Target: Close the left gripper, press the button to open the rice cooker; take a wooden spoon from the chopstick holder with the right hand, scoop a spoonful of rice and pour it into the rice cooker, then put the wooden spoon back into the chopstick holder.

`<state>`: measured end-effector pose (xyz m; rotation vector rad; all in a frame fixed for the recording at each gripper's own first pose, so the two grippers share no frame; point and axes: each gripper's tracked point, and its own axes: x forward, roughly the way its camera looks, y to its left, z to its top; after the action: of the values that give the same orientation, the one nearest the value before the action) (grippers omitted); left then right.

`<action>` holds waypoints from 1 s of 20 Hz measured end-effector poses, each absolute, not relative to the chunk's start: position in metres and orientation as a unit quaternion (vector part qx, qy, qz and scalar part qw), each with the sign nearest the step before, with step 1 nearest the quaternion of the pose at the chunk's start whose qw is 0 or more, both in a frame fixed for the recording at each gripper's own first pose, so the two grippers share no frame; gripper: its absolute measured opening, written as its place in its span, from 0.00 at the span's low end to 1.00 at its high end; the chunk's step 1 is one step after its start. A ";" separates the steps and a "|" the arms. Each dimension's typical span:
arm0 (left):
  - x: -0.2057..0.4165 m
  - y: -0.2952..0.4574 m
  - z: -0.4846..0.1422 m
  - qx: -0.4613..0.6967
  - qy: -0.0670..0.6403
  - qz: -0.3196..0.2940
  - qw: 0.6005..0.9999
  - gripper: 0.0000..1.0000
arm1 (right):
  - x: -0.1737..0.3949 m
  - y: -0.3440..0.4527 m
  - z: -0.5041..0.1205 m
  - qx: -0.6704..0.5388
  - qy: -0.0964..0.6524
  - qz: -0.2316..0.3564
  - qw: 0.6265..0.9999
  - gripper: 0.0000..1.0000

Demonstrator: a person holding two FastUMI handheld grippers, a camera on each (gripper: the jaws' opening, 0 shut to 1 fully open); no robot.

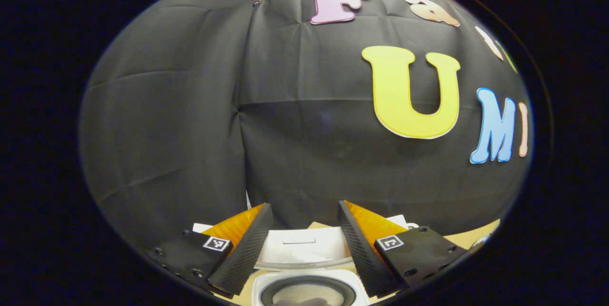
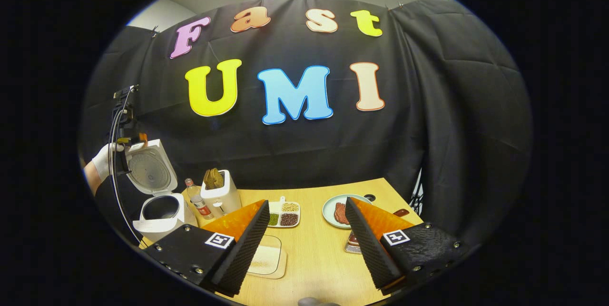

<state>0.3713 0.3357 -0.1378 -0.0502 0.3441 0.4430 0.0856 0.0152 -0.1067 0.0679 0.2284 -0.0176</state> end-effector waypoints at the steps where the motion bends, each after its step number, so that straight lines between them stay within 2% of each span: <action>1: 0.369 0.334 -0.138 -0.027 0.174 0.218 0.960 0.96 | 0.084 0.015 -0.108 0.039 0.114 -0.006 0.993 0.98; 12: 0.301 0.294 -0.157 -0.037 0.215 0.205 0.954 0.96 | 0.066 0.016 -0.123 0.035 0.121 0.016 0.992 0.98; 20: 0.232 0.244 -0.235 -0.077 0.332 0.170 0.925 0.96 | 0.051 0.009 -0.119 0.035 0.116 0.018 0.992 0.98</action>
<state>0.2321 0.2440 -0.2349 -0.1580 0.6805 0.3498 0.0509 0.0092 -0.1185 0.0697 0.2334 0.0366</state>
